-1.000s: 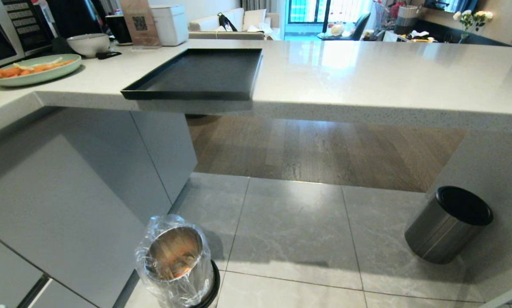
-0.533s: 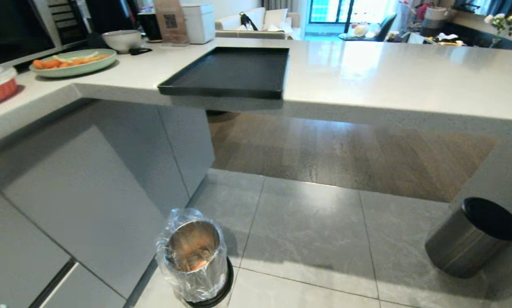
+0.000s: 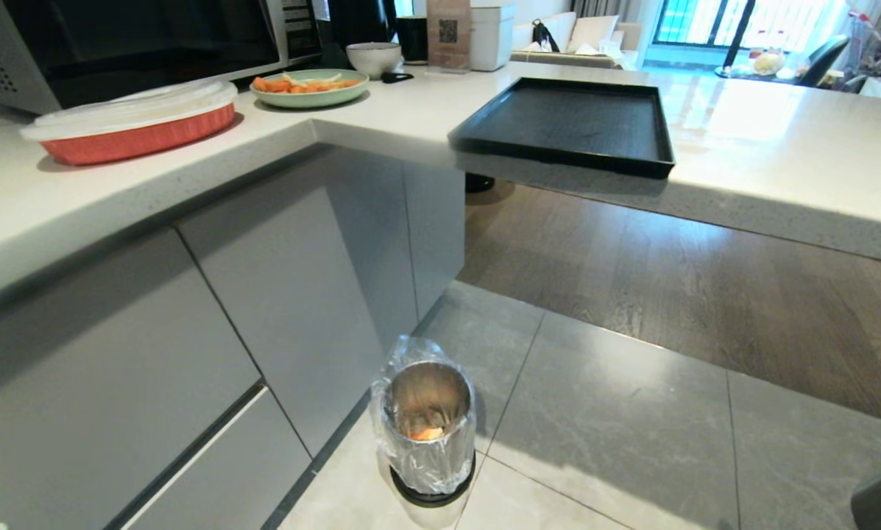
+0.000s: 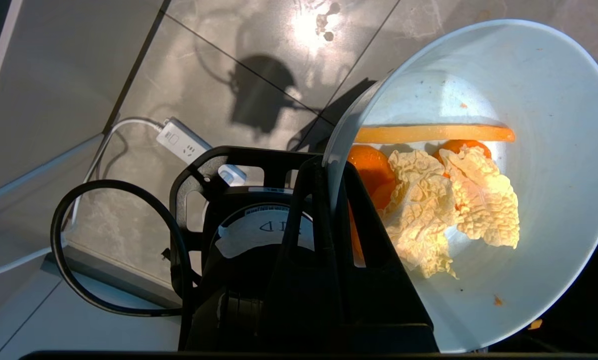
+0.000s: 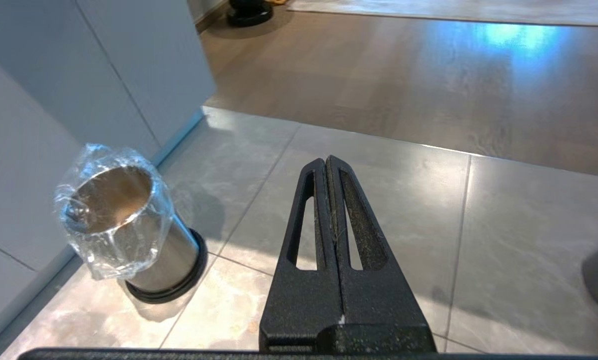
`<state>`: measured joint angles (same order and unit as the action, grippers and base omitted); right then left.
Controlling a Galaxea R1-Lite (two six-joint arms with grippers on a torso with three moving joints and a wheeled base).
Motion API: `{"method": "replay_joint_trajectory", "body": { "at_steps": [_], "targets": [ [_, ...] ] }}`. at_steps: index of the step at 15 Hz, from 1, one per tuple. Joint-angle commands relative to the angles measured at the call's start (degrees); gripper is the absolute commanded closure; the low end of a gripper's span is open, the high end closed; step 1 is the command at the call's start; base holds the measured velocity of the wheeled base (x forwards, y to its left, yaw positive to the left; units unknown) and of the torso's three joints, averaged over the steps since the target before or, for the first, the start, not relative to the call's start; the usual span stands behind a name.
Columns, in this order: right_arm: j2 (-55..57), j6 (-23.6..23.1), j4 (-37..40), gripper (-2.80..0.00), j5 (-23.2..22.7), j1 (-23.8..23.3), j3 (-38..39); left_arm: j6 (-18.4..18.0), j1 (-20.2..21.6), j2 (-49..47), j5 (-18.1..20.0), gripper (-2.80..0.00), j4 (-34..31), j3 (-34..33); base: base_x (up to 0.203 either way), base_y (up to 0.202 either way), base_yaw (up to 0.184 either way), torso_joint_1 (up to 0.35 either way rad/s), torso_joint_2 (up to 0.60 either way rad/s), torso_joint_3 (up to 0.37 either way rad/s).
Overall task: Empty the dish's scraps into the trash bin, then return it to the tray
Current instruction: Move the bowl over the trash can
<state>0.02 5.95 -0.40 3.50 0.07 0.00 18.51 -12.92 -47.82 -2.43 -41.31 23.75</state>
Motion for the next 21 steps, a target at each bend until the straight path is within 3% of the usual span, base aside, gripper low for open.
{"method": "replay_joint_trajectory", "body": {
  "at_steps": [1,18,21],
  "targets": [
    [-0.02,0.03,-0.04,0.0,0.02,0.01,0.0,0.12,0.0,-0.08,-0.04,0.0,-0.18,-0.02,0.0,0.0,0.0,0.0,0.0,0.0],
    [0.05,0.03,-0.04,0.0,0.02,0.01,0.0,0.04,0.0,0.19,-0.04,0.0,0.17,-0.02,0.0,0.0,0.0,0.0,0.0,0.0],
    [-0.02,0.03,-0.04,0.0,0.02,0.01,0.0,-0.05,0.0,0.63,-0.01,0.0,0.17,-0.1,-0.001,-0.133,0.007,0.005,0.01,0.002]
  ]
}}
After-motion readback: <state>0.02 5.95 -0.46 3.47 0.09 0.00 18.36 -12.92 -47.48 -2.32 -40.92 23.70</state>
